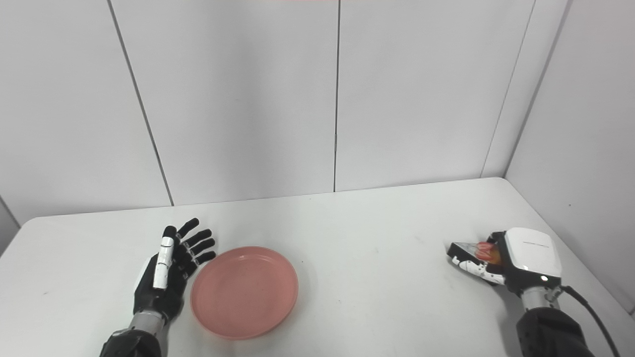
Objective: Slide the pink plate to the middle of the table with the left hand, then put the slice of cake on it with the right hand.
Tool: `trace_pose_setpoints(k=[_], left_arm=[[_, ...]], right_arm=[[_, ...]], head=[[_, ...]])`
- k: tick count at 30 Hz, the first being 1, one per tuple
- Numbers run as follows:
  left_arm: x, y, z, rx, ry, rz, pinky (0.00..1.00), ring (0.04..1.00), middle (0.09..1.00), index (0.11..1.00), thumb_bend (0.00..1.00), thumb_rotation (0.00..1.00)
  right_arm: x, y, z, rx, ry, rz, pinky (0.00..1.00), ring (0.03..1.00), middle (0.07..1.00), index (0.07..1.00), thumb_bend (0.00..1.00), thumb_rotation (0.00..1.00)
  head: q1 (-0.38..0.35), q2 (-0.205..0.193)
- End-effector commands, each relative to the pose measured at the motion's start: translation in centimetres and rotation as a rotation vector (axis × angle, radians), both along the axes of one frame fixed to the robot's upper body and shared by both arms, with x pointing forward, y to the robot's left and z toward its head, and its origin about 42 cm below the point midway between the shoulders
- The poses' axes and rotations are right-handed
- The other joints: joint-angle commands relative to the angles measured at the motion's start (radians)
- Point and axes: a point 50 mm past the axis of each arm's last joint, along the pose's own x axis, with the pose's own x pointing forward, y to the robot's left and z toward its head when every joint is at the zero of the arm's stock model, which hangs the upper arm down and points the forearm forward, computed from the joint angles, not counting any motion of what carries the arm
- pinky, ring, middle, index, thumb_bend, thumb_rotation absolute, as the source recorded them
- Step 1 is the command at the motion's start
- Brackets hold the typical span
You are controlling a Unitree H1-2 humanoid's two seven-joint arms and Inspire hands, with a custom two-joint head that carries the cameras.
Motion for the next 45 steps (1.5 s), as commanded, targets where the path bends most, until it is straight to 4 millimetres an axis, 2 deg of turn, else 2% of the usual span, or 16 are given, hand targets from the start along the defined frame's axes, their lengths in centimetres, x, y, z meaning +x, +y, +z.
trace_pose_setpoints(k=[1, 3, 7, 10, 12, 15, 21, 27, 30, 33, 41, 45], left_arm=[[-1.3, 0.5, -3.1, 0.005, 0.14, 0.003, 0.68, 0.737, 0.733, 0.812, 0.78, 0.85], [-1.4, 0.4, -3.1, 0.007, 0.141, 0.008, 0.67, 0.722, 0.725, 0.799, 0.78, 0.85], [-1.4, 0.4, -3.0, 0.008, 0.139, 0.006, 0.68, 0.724, 0.727, 0.794, 0.78, 0.85], [-1.5, 0.3, -3.0, 0.003, 0.137, 0.004, 0.68, 0.726, 0.729, 0.795, 0.77, 0.85], [-1.6, 0.3, -3.0, 0.004, 0.135, 0.002, 0.68, 0.73, 0.731, 0.796, 0.77, 0.85], [-1.6, 0.3, -3.0, 0.009, 0.137, 0.004, 0.68, 0.731, 0.727, 0.793, 0.77, 0.86], [-1.7, -0.1, -3.0, 0.014, 0.137, 0.002, 0.67, 0.718, 0.727, 0.785, 0.77, 0.86], [-1.9, -0.7, -3.0, 0.016, 0.133, -0.009, 0.68, 0.726, 0.737, 0.794, 0.75, 0.87], [-1.9, -1.1, -3.0, 0.012, 0.136, -0.008, 0.68, 0.722, 0.736, 0.801, 0.76, 0.87], [-1.9, -1.4, -3.0, 0.014, 0.139, -0.007, 0.68, 0.718, 0.737, 0.811, 0.76, 0.87], [-2.0, -2.2, -2.9, 0.017, 0.132, -0.012, 0.68, 0.73, 0.761, 0.827, 0.73, 0.88], [-2.2, -2.8, -3.0, 0.022, 0.128, -0.012, 0.67, 0.749, 0.77, 0.818, 0.72, 0.89]], right_arm=[[-0.3, -0.5, -0.4, -0.005, 0.01, 0.012, 0.17, 0.22, 0.279, 0.303, 0.52, 0.51], [-0.2, -0.5, -0.7, -0.009, 0.008, 0.012, 0.14, 0.196, 0.256, 0.286, 0.51, 0.41], [-0.2, -0.4, -1.2, -0.016, 0.011, 0.008, 0.13, 0.185, 0.245, 0.287, 0.5, 0.38], [-0.3, -0.4, -1.6, -0.02, 0.013, 0.008, 0.12, 0.174, 0.234, 0.275, 0.49, 0.38], [-0.3, -0.5, -1.9, -0.014, 0.038, 0.002, 0.14, 0.197, 0.252, 0.293, 0.48, 0.42], [-0.5, -0.5, -2.1, -0.012, 0.042, 0.008, 0.13, 0.191, 0.25, 0.295, 0.48, 0.41], [-0.6, -0.2, -1.6, -0.01, 0.007, 0.034, 0.13, 0.188, 0.25, 0.291, 0.49, 0.42], [-0.5, 0.9, 1.2, -0.021, -0.11, 0.119, 0.12, 0.173, 0.244, 0.286, 0.52, 0.38], [-0.5, 2.3, 3.5, -0.002, -0.154, 0.169, 0.13, 0.181, 0.255, 0.297, 0.51, 0.41], [-0.4, 3.6, 5.3, 0.002, -0.21, 0.221, 0.12, 0.18, 0.254, 0.291, 0.52, 0.38], [0.2, 8.8, 10.4, -0.027, -0.342, 0.416, 0.11, 0.16, 0.231, 0.261, 0.51, 0.43], [0.2, 12.3, 12.3, -0.015, -0.396, 0.522, 0.11, 0.157, 0.228, 0.261, 0.5, 0.43]], head=[[0.007, 0.003], [0.009, 0.004], [0.01, 0.006], [0.011, 0.007], [0.013, 0.007], [0.015, 0.008], [0.035, 0.009], [0.066, 0.013], [0.077, 0.011], [0.078, 0.009], [0.108, -0.003], [0.137, -0.01]])
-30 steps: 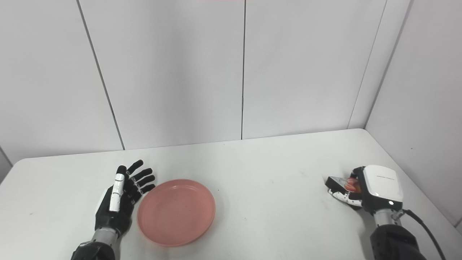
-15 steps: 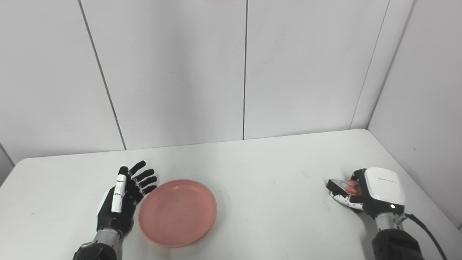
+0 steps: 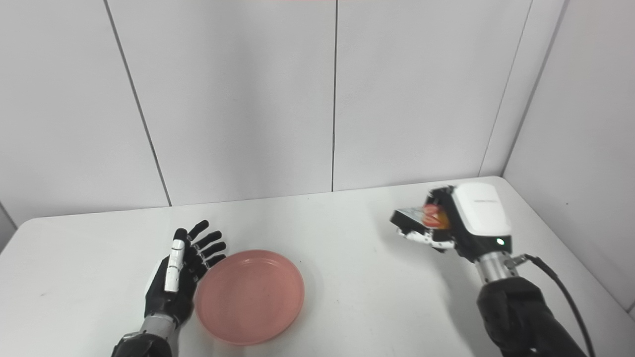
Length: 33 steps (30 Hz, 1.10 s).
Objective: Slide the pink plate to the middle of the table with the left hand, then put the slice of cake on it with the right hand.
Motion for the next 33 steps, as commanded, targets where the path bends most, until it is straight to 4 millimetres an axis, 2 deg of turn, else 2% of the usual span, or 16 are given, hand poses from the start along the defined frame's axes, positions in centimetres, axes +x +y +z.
trace_pose_setpoints(k=[1, 6, 10, 15, 22, 25, 33], left_arm=[[-1.3, -0.5, -2.9, 0.008, 0.13, 0.004, 0.67, 0.753, 0.771, 0.82, 0.71, 0.89], [-1.4, -1.2, -2.9, 0.014, 0.131, 0.0, 0.68, 0.75, 0.764, 0.829, 0.71, 0.9], [-1.5, -2.2, -3.0, 0.023, 0.129, -0.002, 0.67, 0.756, 0.767, 0.816, 0.72, 0.9], [-1.7, -3.3, -3.2, 0.037, 0.13, -0.009, 0.71, 0.749, 0.759, 0.827, 0.71, 0.91], [-2.0, -4.4, -3.3, 0.051, 0.13, -0.018, 0.72, 0.754, 0.754, 0.828, 0.68, 0.92], [-2.1, -4.6, -3.3, 0.049, 0.129, -0.018, 0.71, 0.747, 0.747, 0.824, 0.67, 0.92], [-2.2, -5.1, -3.1, 0.038, 0.128, -0.021, 0.7, 0.743, 0.743, 0.828, 0.66, 0.91]], right_arm=[[0.3, 1.8, 2.8, -0.02, -0.096, 0.078, 0.11, 0.156, 0.226, 0.262, 0.5, 0.43], [0.7, 5.6, 4.4, -0.019, -0.128, 0.196, 0.1, 0.148, 0.219, 0.263, 0.51, 0.43], [1.2, 7.7, 4.8, -0.026, -0.13, 0.27, 0.11, 0.154, 0.226, 0.262, 0.51, 0.44], [2.1, 10.5, 4.1, -0.043, -0.096, 0.359, 0.13, 0.176, 0.252, 0.295, 0.51, 0.42], [2.5, 14.4, 2.7, -0.07, -0.047, 0.475, 0.13, 0.177, 0.246, 0.296, 0.52, 0.39], [2.6, 15.2, 2.3, -0.072, -0.035, 0.498, 0.13, 0.18, 0.248, 0.292, 0.53, 0.44], [3.1, 18.4, 0.5, -0.095, 0.006, 0.572, 0.13, 0.176, 0.252, 0.291, 0.5, 0.49]], head=[[0.01, 0.0], [0.064, 0.0], [0.102, -0.001], [0.158, 0.002], [0.202, 0.008], [0.211, 0.01], [0.228, 0.013]])
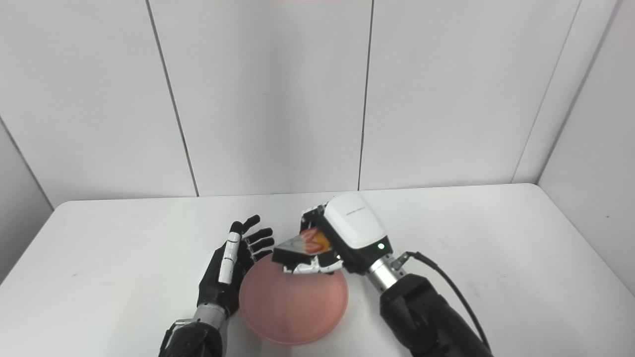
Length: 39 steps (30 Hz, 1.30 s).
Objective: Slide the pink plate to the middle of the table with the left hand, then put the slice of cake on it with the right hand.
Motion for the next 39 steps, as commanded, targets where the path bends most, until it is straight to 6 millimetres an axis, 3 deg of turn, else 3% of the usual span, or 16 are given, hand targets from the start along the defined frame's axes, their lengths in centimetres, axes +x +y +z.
trace_pose_setpoints(k=[1, 12, 23, 31, 39], left_arm=[[-1.4, -0.2, -3.1, 0.01, 0.125, 0.003, 0.7, 0.742, 0.74, 0.827, 0.67, 0.91], [-1.3, -0.6, -2.9, 0.038, 0.11, -0.014, 0.71, 0.799, 0.787, 0.846, 0.66, 0.95], [-1.3, -0.7, -2.8, 0.031, 0.104, -0.018, 0.69, 0.794, 0.779, 0.831, 0.65, 0.93], [-1.3, -0.6, -2.9, 0.039, 0.104, -0.024, 0.68, 0.784, 0.782, 0.826, 0.65, 0.93], [-1.4, -0.7, -2.9, 0.048, 0.103, -0.023, 0.67, 0.764, 0.736, 0.819, 0.64, 0.93]], right_arm=[[0.3, 1.3, 2.5, 0.015, -0.086, 0.07, 0.13, 0.177, 0.256, 0.295, 0.49, 0.49], [0.1, 2.7, 0.0, -0.031, 0.006, 0.114, 0.15, 0.201, 0.271, 0.319, 0.49, 0.39], [0.0, 2.5, -3.7, -0.155, 0.046, 0.118, 0.2, 0.244, 0.308, 0.362, 0.49, 0.41], [0.2, 2.4, -4.2, -0.172, 0.046, 0.12, 0.18, 0.229, 0.293, 0.332, 0.49, 0.43], [0.1, 2.0, -4.3, -0.2, 0.04, 0.108, 0.24, 0.292, 0.353, 0.391, 0.54, 0.49]], head=[[0.004, 0.003], [0.016, 0.011], [0.015, 0.015], [0.011, 0.013], [0.01, 0.016]])
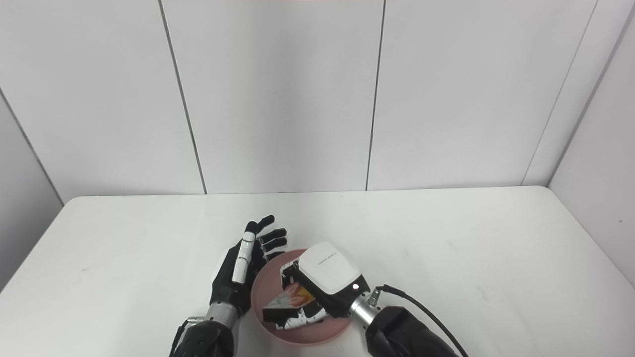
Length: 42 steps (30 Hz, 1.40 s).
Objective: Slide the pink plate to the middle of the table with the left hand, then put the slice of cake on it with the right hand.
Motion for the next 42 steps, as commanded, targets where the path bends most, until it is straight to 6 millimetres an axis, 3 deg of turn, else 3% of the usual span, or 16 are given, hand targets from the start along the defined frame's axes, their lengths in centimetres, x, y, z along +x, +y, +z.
trace_pose_setpoints(k=[1, 4, 5, 8, 12, 17, 20, 29, 31, 34, 37, 42], left_arm=[[-1.2, 0.1, -2.9, 0.023, 0.112, -0.006, 0.66, 0.764, 0.737, 0.82, 0.64, 0.93], [-1.2, 0.2, -2.8, 0.037, 0.108, -0.009, 0.68, 0.755, 0.774, 0.829, 0.64, 0.95], [-1.2, 0.2, -2.9, 0.04, 0.107, -0.013, 0.69, 0.755, 0.776, 0.829, 0.64, 0.95], [-1.2, 0.3, -2.9, 0.045, 0.11, -0.015, 0.69, 0.745, 0.784, 0.836, 0.64, 0.95], [-1.1, 0.3, -2.9, 0.051, 0.108, -0.015, 0.69, 0.726, 0.761, 0.832, 0.63, 0.96], [-1.1, 0.4, -2.9, 0.066, 0.111, -0.024, 0.73, 0.753, 0.777, 0.843, 0.63, 0.98], [-1.2, 0.4, -3.0, 0.065, 0.114, -0.022, 0.76, 0.794, 0.786, 0.843, 0.64, 0.98], [-1.3, 0.3, -3.0, 0.024, 0.128, -0.014, 0.65, 0.812, 0.793, 0.825, 0.66, 0.94], [-1.3, 0.3, -2.9, 0.021, 0.127, -0.01, 0.64, 0.796, 0.783, 0.826, 0.65, 0.95], [-1.2, 0.3, -3.0, 0.014, 0.132, 0.0, 0.64, 0.756, 0.774, 0.829, 0.65, 0.96], [-1.2, 0.3, -3.0, 0.007, 0.132, 0.016, 0.65, 0.725, 0.773, 0.83, 0.67, 0.96], [-1.3, 0.3, -2.9, 0.035, 0.103, 0.064, 0.72, 0.772, 0.767, 0.81, 0.67, 1.0]], right_arm=[[0.5, 0.1, 1.9, 0.018, -0.075, 0.028, 0.24, 0.294, 0.354, 0.392, 0.55, 0.49], [0.6, 0.0, 1.8, 0.027, -0.091, 0.034, 0.25, 0.306, 0.369, 0.414, 0.61, 0.68], [0.6, -0.1, 1.7, 0.026, -0.094, 0.036, 0.25, 0.308, 0.372, 0.417, 0.61, 0.69], [0.7, -0.4, 1.6, 0.021, -0.096, 0.037, 0.39, 0.463, 0.529, 0.565, 0.69, 0.88], [0.6, -0.7, 1.7, 0.003, -0.095, 0.021, 0.54, 0.627, 0.681, 0.658, 0.8, 0.99], [0.6, -1.1, 1.9, 0.018, -0.107, 0.009, 0.63, 0.702, 0.744, 0.702, 0.85, 1.0], [0.6, -1.3, 1.9, 0.039, -0.123, 0.004, 0.64, 0.705, 0.747, 0.704, 0.81, 1.0], [0.5, -1.9, 2.5, 0.089, -0.151, -0.013, 0.63, 0.701, 0.75, 0.692, 0.72, 0.99], [0.5, -2.2, 2.7, 0.155, -0.153, -0.015, 0.6, 0.687, 0.739, 0.684, 0.7, 0.99], [0.4, -2.6, 2.5, 0.4, -0.076, -0.024, 0.56, 0.657, 0.707, 0.66, 0.69, 0.99], [0.2, -2.9, 2.0, 0.63, 0.035, -0.042, 0.56, 0.658, 0.696, 0.651, 0.71, 1.0], [-0.2, -3.7, 0.5, 0.935, 0.174, -0.078, 0.61, 0.685, 0.71, 0.694, 0.69, 1.0]], head=[[0.001, 0.001], [0.0, 0.0], [-0.001, 0.0], [-0.001, 0.001], [-0.002, 0.002], [-0.004, 0.003], [-0.004, 0.003], [-0.005, 0.003], [-0.005, 0.003], [-0.006, 0.0], [-0.007, -0.001], [-0.005, 0.0]])
